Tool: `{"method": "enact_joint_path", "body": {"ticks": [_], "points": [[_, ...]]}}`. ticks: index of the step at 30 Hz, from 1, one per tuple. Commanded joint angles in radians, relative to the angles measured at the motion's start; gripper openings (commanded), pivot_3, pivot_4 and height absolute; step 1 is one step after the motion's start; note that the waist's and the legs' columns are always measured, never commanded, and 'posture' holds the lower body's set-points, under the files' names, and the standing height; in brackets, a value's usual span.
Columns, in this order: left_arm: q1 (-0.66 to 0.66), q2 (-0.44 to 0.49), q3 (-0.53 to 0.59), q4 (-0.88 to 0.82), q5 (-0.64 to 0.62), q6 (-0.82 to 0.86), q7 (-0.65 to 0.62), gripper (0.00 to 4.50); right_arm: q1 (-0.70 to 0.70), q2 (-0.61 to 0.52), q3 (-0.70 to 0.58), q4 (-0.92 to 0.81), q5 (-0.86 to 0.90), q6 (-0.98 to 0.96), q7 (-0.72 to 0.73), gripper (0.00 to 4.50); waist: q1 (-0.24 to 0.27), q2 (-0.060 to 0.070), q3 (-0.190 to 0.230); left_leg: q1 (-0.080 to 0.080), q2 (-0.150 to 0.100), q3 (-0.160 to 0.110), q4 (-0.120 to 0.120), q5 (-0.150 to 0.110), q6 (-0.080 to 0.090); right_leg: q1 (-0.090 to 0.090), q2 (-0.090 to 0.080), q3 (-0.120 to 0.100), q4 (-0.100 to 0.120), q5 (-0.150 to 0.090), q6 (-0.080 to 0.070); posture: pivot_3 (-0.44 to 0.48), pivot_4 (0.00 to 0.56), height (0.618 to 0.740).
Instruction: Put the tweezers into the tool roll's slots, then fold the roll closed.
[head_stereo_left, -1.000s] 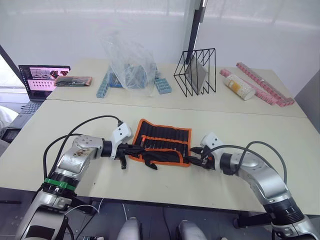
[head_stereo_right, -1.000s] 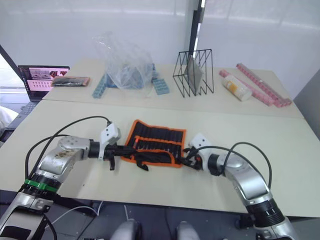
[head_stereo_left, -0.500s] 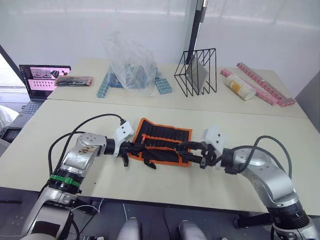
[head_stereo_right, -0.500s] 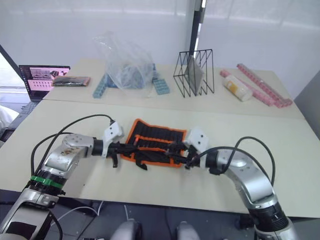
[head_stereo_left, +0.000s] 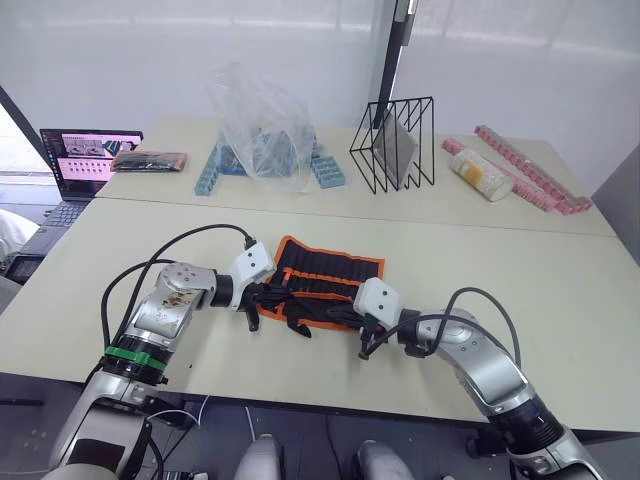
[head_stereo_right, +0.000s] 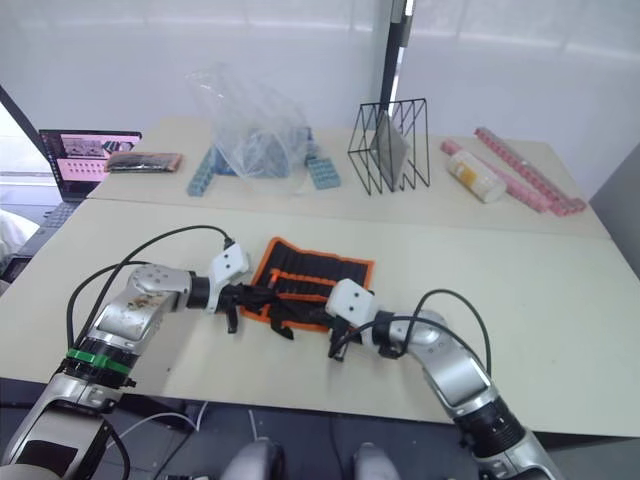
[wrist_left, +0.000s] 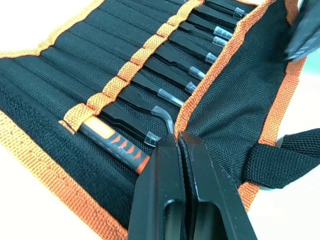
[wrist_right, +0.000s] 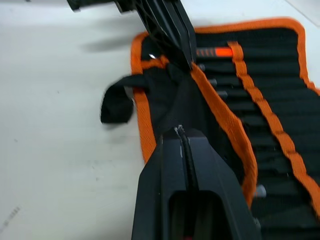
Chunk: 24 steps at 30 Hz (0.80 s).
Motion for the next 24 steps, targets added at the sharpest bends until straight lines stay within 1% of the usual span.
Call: {"method": "enact_joint_path", "body": {"ticks": [1,3,7,8,9,12,13,14,16,17,19,20,22,24], "points": [[-0.011,0.007,0.011,-0.029,0.008,-0.023,0.001,0.00,-0.001,0.026,-0.033,0.056,-0.002,-0.046,-0.013,0.03,0.000,0.000,0.000,0.000,0.000,0.000,0.000,0.000,0.000,0.000,0.000,0.000,0.000,0.000,0.000,0.000,0.150,0.689],[-0.005,0.011,0.020,-0.035,0.004,-0.026,0.004,0.00,0.001,0.037,-0.038,0.089,-0.003,-0.057,-0.012,0.03,0.001,0.000,0.000,0.000,0.000,0.000,0.000,0.000,0.000,0.000,0.000,0.000,0.000,0.000,0.000,0.000,0.150,0.689],[-0.005,0.012,0.058,-0.048,-0.026,-0.022,0.008,1.22,-0.005,0.057,-0.047,0.122,0.010,-0.048,0.001,0.00,0.000,0.000,0.000,0.000,0.000,0.000,0.000,0.000,0.000,0.000,0.000,0.000,0.000,0.000,0.000,0.000,0.150,0.689],[-0.005,0.013,0.065,-0.052,-0.029,-0.022,0.009,1.63,-0.005,0.058,-0.046,0.128,0.007,-0.050,0.003,0.00,0.000,0.000,0.000,0.000,0.000,0.000,0.000,0.000,0.000,0.000,0.000,0.000,0.000,0.000,0.000,0.000,0.150,0.689],[-0.004,0.014,0.075,-0.059,-0.032,-0.022,0.011,1.90,-0.004,0.060,-0.045,0.132,0.005,-0.048,0.004,0.00,0.000,0.000,0.000,0.000,0.000,0.000,0.000,0.000,0.000,0.000,0.000,0.000,0.000,0.000,0.000,0.000,0.150,0.689],[0.006,0.024,0.123,-0.098,-0.052,-0.008,0.029,2.90,-0.003,0.064,-0.045,0.141,0.003,-0.041,0.009,0.00,0.000,0.000,0.000,0.000,0.000,0.000,0.000,0.000,0.000,0.000,0.000,0.000,0.000,0.000,0.000,0.000,0.150,0.689],[0.015,0.026,0.149,-0.121,-0.074,0.007,0.033,3.23,-0.003,0.065,-0.044,0.144,0.002,-0.039,0.010,0.00,-0.001,0.000,0.000,0.000,0.000,0.000,0.000,0.000,0.000,0.000,0.000,0.000,0.000,0.000,0.000,0.000,0.150,0.689],[0.027,0.027,0.177,-0.149,-0.102,0.027,0.035,3.67,-0.004,0.067,-0.043,0.147,0.000,-0.037,0.011,0.00,-0.001,0.000,0.000,0.000,0.000,0.000,0.000,0.000,0.000,0.000,0.000,0.000,0.000,0.000,0.000,0.000,0.150,0.689],[0.065,0.026,0.235,-0.226,-0.174,0.082,0.043,4.25,-0.007,0.067,-0.041,0.154,-0.005,-0.033,0.014,0.00,-0.004,0.000,0.000,0.000,0.000,0.000,0.000,0.000,0.000,0.000,0.000,0.000,0.000,0.000,0.000,0.000,0.150,0.689],[0.095,0.026,0.263,-0.274,-0.219,0.114,0.042,4.47,-0.007,0.067,-0.041,0.156,-0.008,-0.032,0.016,0.00,-0.004,0.000,0.000,0.000,0.000,0.000,0.000,0.000,0.000,0.000,0.000,0.000,0.000,0.000,0.000,0.000,0.150,0.689],[0.175,0.027,0.307,-0.379,-0.303,0.172,0.037,4.47,-0.009,0.067,-0.043,0.158,-0.010,-0.030,0.018,0.00,-0.005,0.000,0.000,0.000,0.001,0.000,0.000,0.000,0.000,0.000,0.000,0.000,0.001,0.000,0.000,0.000,0.150,0.689],[0.208,0.027,0.318,-0.414,-0.325,0.186,0.043,4.30,-0.009,0.067,-0.044,0.159,-0.010,-0.029,0.019,0.00,-0.005,0.000,0.000,0.000,0.001,0.000,0.000,0.000,0.000,0.000,0.000,0.000,0.001,0.000,0.000,0.000,0.150,0.689],[0.272,0.020,0.327,-0.464,-0.349,0.197,0.060,3.61,-0.012,0.068,-0.046,0.158,-0.007,-0.020,0.021,0.00,-0.005,0.000,0.000,0.000,0.001,0.000,0.000,0.000,0.000,0.000,0.000,0.000,0.001,0.000,0.000,0.000,0.150,0.689],[0.320,0.009,0.321,-0.482,-0.346,0.179,0.081,2.97,-0.014,0.069,-0.047,0.157,-0.005,-0.014,0.023,0.00,-0.004,0.000,0.000,0.001,0.001,0.000,0.000,0.000,0.000,0.000,0.000,0.000,0.001,0.000,0.000,0.000,0.150,0.689]]}}
